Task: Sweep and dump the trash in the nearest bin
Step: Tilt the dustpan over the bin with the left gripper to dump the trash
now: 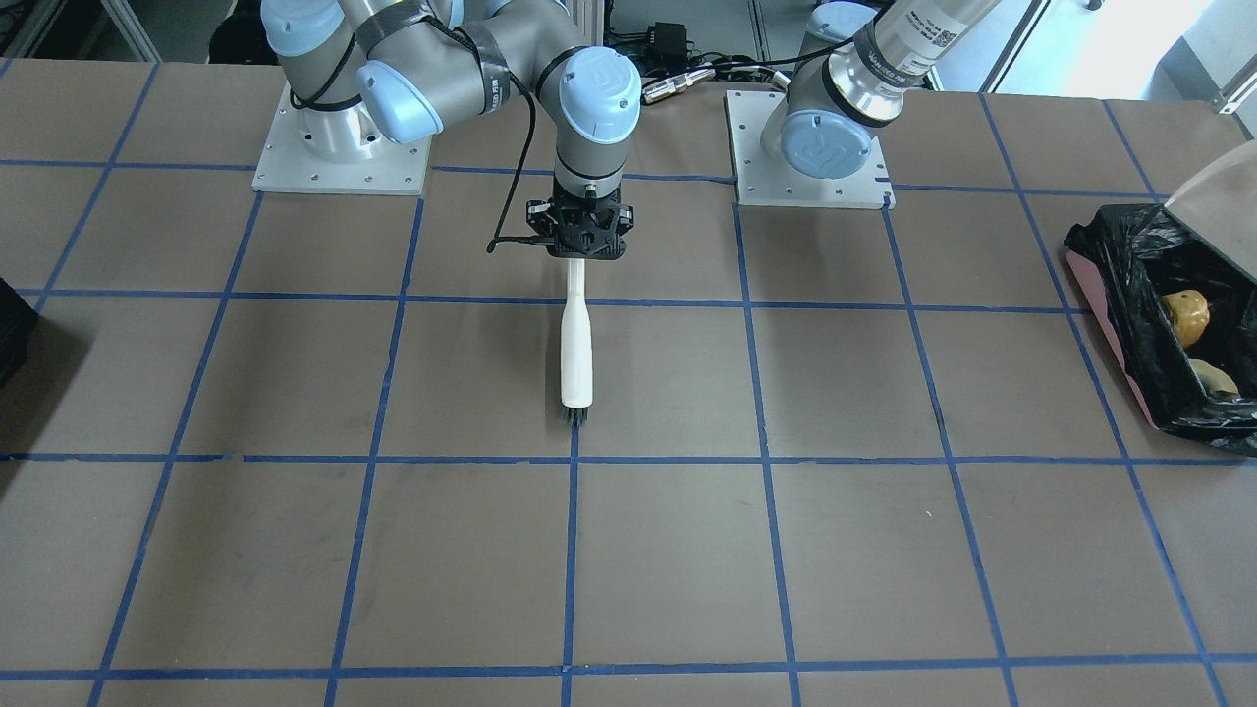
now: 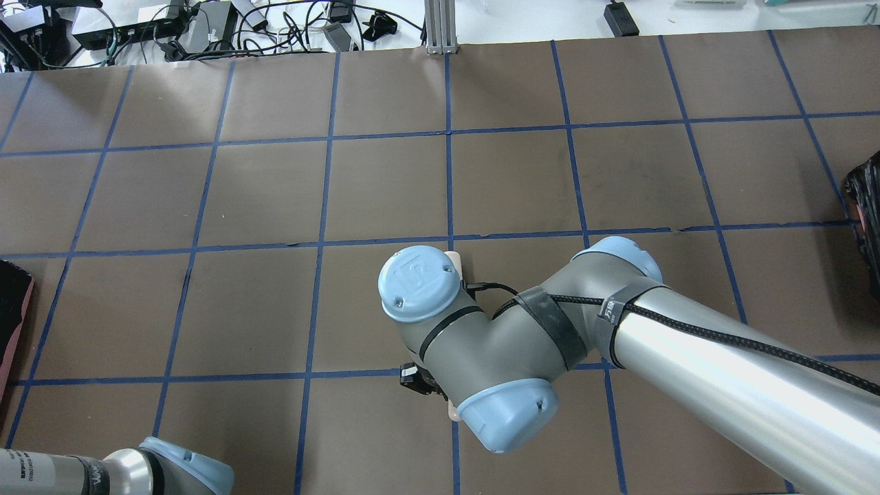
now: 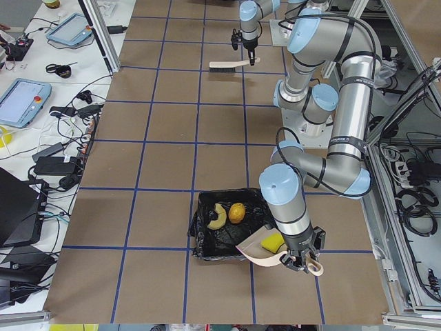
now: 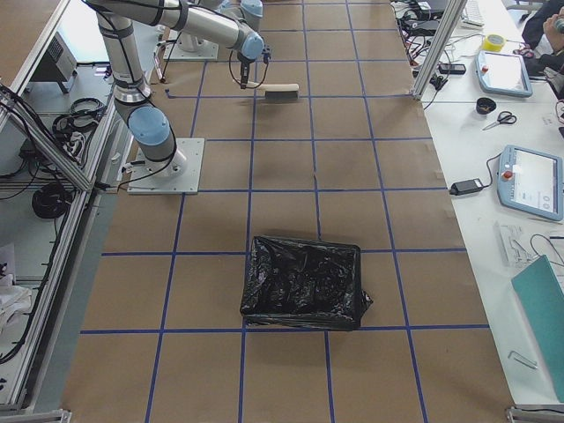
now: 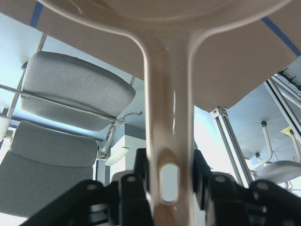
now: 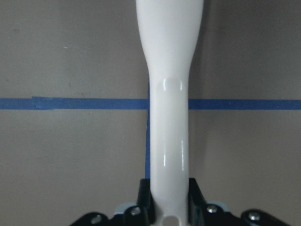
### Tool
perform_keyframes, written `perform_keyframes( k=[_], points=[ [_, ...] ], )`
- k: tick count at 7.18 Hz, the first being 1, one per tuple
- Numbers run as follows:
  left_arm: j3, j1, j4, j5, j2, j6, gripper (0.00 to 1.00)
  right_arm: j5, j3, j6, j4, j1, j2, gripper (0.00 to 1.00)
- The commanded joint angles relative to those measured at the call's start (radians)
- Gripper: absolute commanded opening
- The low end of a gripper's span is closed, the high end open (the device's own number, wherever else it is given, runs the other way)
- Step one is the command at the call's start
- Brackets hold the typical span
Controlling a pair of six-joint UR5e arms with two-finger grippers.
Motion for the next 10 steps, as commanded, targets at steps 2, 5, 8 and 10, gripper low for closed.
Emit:
perform_keyframes(
  k=[2,5,8,10],
  points=[
    [0.003,-0.098,0.005,0.132,0.020,0.019,0.00,-0.001,-0.001,-0.001,-0.003,0.002,0.000,0.00],
    [0.004,-0.140,0.005,0.173,0.029,0.052,0.00,0.003,-0.003,0.012,-0.005,0.002,0.008,0.00],
    [0.001,-0.225,0.091,0.277,0.051,0.078,0.00,0.003,-0.005,0.006,-0.006,0.000,0.012,0.00],
    [0.000,-0.259,0.151,0.291,0.052,0.116,0.00,0.000,-0.005,-0.003,-0.006,0.000,0.012,0.03]
  ],
)
